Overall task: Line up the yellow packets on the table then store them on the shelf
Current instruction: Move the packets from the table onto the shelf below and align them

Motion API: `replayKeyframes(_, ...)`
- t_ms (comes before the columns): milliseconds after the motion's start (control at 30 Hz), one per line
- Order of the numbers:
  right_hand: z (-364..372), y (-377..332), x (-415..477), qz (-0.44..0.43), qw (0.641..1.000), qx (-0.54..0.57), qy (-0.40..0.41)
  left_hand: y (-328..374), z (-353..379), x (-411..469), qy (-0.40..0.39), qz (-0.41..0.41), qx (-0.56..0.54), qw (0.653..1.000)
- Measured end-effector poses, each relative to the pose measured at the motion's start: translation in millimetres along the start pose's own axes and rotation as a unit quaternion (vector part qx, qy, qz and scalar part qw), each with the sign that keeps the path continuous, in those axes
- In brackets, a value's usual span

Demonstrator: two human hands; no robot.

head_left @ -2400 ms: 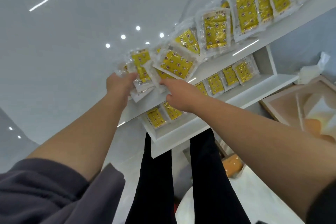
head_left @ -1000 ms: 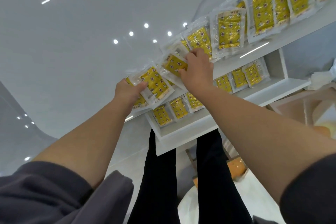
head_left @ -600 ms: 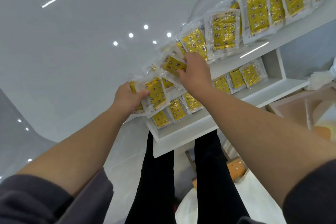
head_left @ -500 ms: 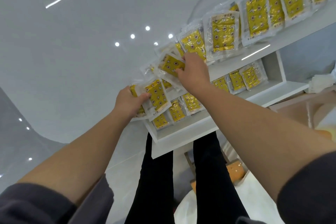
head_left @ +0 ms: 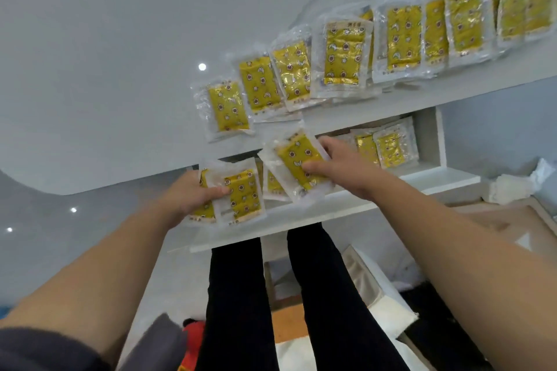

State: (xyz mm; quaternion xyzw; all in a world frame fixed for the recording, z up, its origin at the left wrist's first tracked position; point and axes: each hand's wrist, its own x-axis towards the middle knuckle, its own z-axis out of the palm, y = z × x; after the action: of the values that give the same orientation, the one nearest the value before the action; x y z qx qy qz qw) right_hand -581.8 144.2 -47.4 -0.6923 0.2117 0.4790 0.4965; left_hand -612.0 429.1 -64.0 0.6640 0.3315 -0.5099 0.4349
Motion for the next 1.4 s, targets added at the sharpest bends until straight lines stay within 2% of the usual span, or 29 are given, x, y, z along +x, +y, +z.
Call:
replayKeyframes(233, 9.0, 82.0, 55.8, 0.069, 0.997, 0.035, 0.017, -49.4, 59.5, 74.3, 0.121, -0.053, -0.044, 0.990)
replayKeyframes(433, 33.8, 104.1, 116.8, 0.099, 0.994, 0.045, -0.007, -61.4, 79.6, 129.5, 0.200, -0.055, -0.008, 0.978)
replayKeyframes(567, 42.3, 113.3, 135.6, 0.085, 0.995, 0.006, 0.048, -70.0, 74.3, 141.2, 0.274, -0.080, 0.054, 0.957)
replayKeyframes(667, 46.8, 118.9, 140.7, 0.055, 0.991, -0.057, 0.109, -77.6, 75.2, 145.0, 0.289, -0.077, 0.054, 0.953)
replayKeyframes(800, 46.3, 124.0, 139.0, 0.045, 0.984, -0.106, 0.137, -78.5, 79.9, 143.0, 0.309, -0.091, 0.011, 0.947)
replayKeyframes(900, 46.8, 123.5, 140.5, 0.057, 0.982, -0.112, 0.139, -78.4, 80.5, 144.9, 0.316, -0.096, 0.023, 0.943)
replayKeyframes(1033, 49.9, 117.9, 140.3, 0.059, 0.974, -0.178, 0.126, -70.7, 85.4, 146.1, 0.276, -0.141, 0.131, 0.942)
replayKeyframes(1100, 50.2, 114.5, 136.2, 0.055, 0.963, -0.232, 0.122, -65.4, 90.8, 140.9, 0.271, -0.148, 0.213, 0.927)
replayKeyframes(1167, 48.1, 114.9, 134.3, 0.045, 0.956, -0.266, 0.114, -61.1, 92.8, 133.6, 0.295, -0.101, 0.344, 0.886)
replayKeyframes(1267, 40.3, 114.9, 131.6, 0.042, 0.958, -0.267, 0.098, -59.6, 91.3, 136.3, 0.291, 0.029, 0.509, 0.810)
replayKeyframes(1333, 31.2, 116.0, 130.1, 0.038, 0.962, -0.256, 0.090, -53.3, 88.4, 144.1, 0.287, 0.078, 0.532, 0.793)
replayKeyframes(1400, 20.7, 118.8, 126.5, 0.041, 0.964, -0.248, 0.092, -44.5, 86.1, 149.2, 0.296, 0.083, 0.530, 0.790)
